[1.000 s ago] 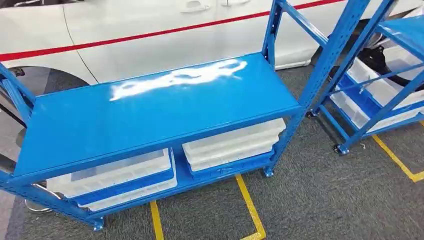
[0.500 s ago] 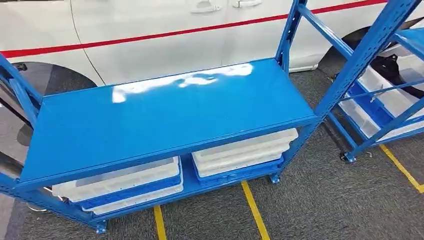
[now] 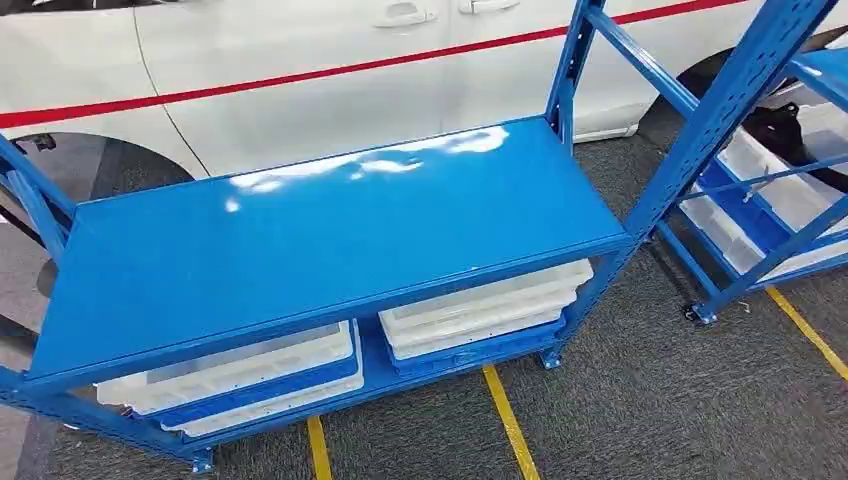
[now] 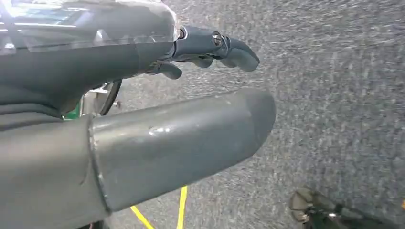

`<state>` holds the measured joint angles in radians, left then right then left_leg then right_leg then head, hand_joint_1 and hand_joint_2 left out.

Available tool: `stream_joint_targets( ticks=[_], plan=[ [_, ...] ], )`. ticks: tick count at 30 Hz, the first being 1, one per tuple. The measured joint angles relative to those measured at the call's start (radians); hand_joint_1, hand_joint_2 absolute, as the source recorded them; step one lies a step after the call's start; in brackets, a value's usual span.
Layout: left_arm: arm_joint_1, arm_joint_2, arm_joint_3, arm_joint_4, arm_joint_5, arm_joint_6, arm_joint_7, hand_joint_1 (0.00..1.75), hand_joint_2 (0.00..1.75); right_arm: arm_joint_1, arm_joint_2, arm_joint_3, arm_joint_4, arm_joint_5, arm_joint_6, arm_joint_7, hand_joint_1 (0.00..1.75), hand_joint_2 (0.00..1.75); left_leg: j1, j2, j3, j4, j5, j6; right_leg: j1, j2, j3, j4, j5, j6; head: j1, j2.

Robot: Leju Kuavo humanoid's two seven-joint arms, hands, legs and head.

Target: Take the parts from the cabinet and place them on the table.

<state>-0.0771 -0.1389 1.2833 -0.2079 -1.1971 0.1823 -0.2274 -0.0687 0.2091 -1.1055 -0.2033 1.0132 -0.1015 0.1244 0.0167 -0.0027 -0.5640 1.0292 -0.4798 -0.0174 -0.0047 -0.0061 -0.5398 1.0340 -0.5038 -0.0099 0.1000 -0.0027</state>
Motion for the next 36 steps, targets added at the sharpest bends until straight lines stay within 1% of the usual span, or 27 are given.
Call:
stream_joint_targets(
  ticks=[1, 2, 4, 7, 8, 9, 11, 13, 14, 15, 19, 20, 23, 25, 29, 36],
  plan=[
    [-0.001, 0.0, 0.0, 0.0, -0.001, 0.0, 0.0, 0.0, 0.0, -0.001, 0.0, 0.0, 0.0, 0.002, 0.0, 0.0, 0.0, 0.0, 0.003, -0.002, -0.002, -0.002, 0.015, 0.009, 0.002, 0.003, -0.003, 0.003, -0.002, -0.01, 0.003, 0.0],
    [-0.001, -0.001, 0.0, 0.0, -0.003, 0.002, -0.002, 0.0, 0.0, -0.002, 0.0, 0.0, 0.0, 0.003, -0.001, -0.002, 0.0, 0.0, 0.0, -0.002, -0.004, -0.003, 0.014, 0.014, 0.003, 0.002, -0.003, 0.001, 0.001, -0.008, 0.002, 0.0],
    [-0.001, -0.001, 0.0, 0.0, -0.003, 0.008, -0.002, 0.0, 0.0, -0.002, 0.0, 0.0, 0.0, 0.001, -0.005, -0.008, 0.0, 0.0, -0.004, -0.002, -0.003, -0.003, 0.013, 0.016, 0.001, 0.003, -0.001, -0.003, 0.003, -0.005, 0.002, 0.0],
    [-0.001, 0.0, 0.0, 0.0, -0.005, 0.017, -0.002, 0.0, 0.0, -0.002, 0.0, -0.001, 0.0, -0.001, -0.005, -0.008, 0.0, 0.0, -0.007, -0.002, -0.002, -0.003, 0.011, 0.022, -0.001, 0.003, 0.001, -0.008, 0.005, -0.001, 0.002, 0.0],
    [-0.001, 0.0, 0.0, 0.0, -0.006, 0.018, -0.002, 0.0, 0.0, -0.002, 0.0, -0.001, 0.0, -0.001, -0.005, -0.008, 0.0, 0.0, -0.007, -0.002, -0.003, -0.003, 0.011, 0.023, -0.002, 0.003, 0.002, -0.009, 0.005, 0.006, 0.002, 0.0],
    [-0.001, 0.0, 0.0, 0.0, -0.006, 0.018, -0.002, 0.0, 0.0, -0.002, 0.0, -0.001, 0.0, 0.0, -0.005, -0.008, 0.0, 0.0, -0.008, -0.002, -0.003, -0.003, 0.011, 0.023, -0.003, 0.003, 0.002, -0.011, 0.006, 0.008, 0.002, 0.0],
    [-0.001, 0.0, 0.0, 0.0, -0.006, 0.018, -0.002, 0.0, 0.0, -0.002, 0.0, -0.001, 0.0, -0.001, -0.005, -0.008, 0.0, 0.0, -0.008, -0.002, -0.003, -0.003, 0.011, 0.027, -0.003, 0.003, 0.002, -0.012, 0.007, 0.009, 0.002, 0.0],
    [-0.001, 0.0, 0.0, 0.0, -0.006, 0.018, -0.002, 0.0, 0.0, -0.002, 0.0, -0.001, 0.0, -0.001, -0.005, -0.008, 0.0, 0.0, -0.009, -0.002, -0.003, -0.002, 0.011, 0.028, -0.003, 0.003, 0.002, -0.012, 0.007, 0.011, 0.002, 0.0],
    [-0.001, 0.0, 0.0, 0.0, -0.006, 0.018, -0.002, 0.0, 0.0, -0.002, 0.0, -0.001, 0.0, -0.001, -0.005, -0.008, 0.0, 0.0, -0.009, -0.002, -0.003, -0.002, 0.011, 0.028, -0.003, 0.003, 0.002, -0.012, 0.007, 0.014, 0.001, 0.0],
    [-0.001, 0.0, 0.0, 0.0, -0.006, 0.018, -0.002, 0.0, 1.75, -0.002, 0.0, -0.001, 0.0, 0.0, -0.005, -0.008, 0.0, 0.0, -0.009, -0.002, -0.003, -0.002, 0.011, 0.028, -0.003, 0.003, 0.002, -0.012, 0.007, 0.016, 0.002, 0.0],
    [-0.001, 0.0, 0.0, 0.0, -0.006, 0.02, 0.001, 0.0, 1.75, -0.002, 0.0, -0.001, 0.0, 0.0, -0.005, -0.007, 0.0, 0.0, -0.009, -0.002, -0.002, -0.002, 0.011, 0.028, -0.003, 0.003, 0.002, -0.012, 0.007, 0.016, 0.002, 0.0],
    [-0.001, 0.0, 0.0, 0.0, -0.008, 0.02, 0.003, 0.0, 1.75, -0.002, 0.0, -0.001, 0.0, -0.001, -0.005, -0.006, 0.0, 1.75, -0.009, -0.002, -0.002, -0.002, 0.011, 0.028, -0.003, 0.003, 0.002, -0.012, 0.007, 0.016, 0.002, 0.0],
    [-0.001, 0.0, -0.001, 0.0, -0.011, 0.018, 0.004, 0.0, 1.75, -0.002, 0.0, -0.001, 0.0, 0.002, -0.012, 0.004, 0.0, 1.75, -0.008, -0.002, -0.002, -0.003, 0.011, 0.027, -0.001, 0.003, 0.001, -0.011, 0.007, 0.015, 0.002, 0.0],
    [0.001, 0.001, -0.012, 0.0, -0.001, 0.01, 0.014, 0.0, 1.75, -0.001, -0.001, 0.003, 0.0, 0.008, -0.025, 0.036, 0.0, 1.75, -0.007, -0.002, -0.001, -0.003, 0.011, 0.027, -0.001, 0.003, 0.001, -0.011, 0.007, 0.015, 0.002, 0.0],
    [0.011, 0.007, -0.082, -0.002, 0.068, -0.002, 0.03, 0.0, 1.75, 0.008, -0.009, 0.055, -0.004, -0.042, -0.027, 0.048, 0.0, 1.75, -0.007, -0.002, -0.001, -0.003, 0.011, 0.027, 0.0, 0.003, 0.001, -0.011, 0.006, 0.014, 0.002, 0.0],
    [0.034, 0.022, -0.216, -0.019, 0.208, -0.025, 0.055, 0.0, 1.75, 0.028, -0.029, 0.167, -0.021, -0.162, -0.014, 0.029, 0.0, 1.75, -0.007, -0.002, -0.001, -0.003, 0.011, 0.027, 0.002, 0.003, 0.001, -0.01, 0.005, 0.013, 0.002, 0.0]
  ],
)
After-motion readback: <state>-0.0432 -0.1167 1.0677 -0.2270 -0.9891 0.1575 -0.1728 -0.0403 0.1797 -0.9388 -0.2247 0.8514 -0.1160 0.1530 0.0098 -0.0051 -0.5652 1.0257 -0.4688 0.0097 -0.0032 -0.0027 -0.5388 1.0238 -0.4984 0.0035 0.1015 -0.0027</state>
